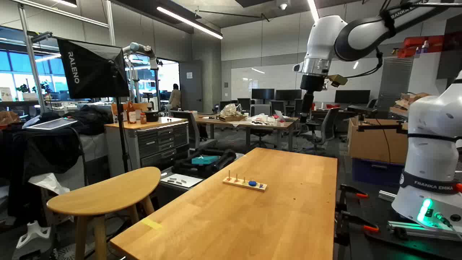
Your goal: Put the blue ring on the table
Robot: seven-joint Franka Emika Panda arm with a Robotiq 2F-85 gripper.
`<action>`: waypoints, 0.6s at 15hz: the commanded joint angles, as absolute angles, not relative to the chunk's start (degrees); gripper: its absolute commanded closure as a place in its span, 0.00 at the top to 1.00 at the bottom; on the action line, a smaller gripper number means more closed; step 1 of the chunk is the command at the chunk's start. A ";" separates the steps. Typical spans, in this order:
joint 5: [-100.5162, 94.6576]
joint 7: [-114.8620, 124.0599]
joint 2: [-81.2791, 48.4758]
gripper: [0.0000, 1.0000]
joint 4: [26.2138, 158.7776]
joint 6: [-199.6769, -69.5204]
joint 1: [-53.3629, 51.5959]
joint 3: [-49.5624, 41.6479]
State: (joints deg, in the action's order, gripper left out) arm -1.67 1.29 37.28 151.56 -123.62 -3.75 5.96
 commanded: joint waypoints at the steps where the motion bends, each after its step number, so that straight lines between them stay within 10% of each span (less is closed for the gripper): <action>1: -1.91 1.49 37.28 1.00 151.35 -123.46 -4.08 5.66; 9: 7.60 1.57 27.90 1.00 143.98 -117.47 -5.77 2.70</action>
State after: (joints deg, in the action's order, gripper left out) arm 2.41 1.27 35.33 150.51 -121.06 -4.27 5.11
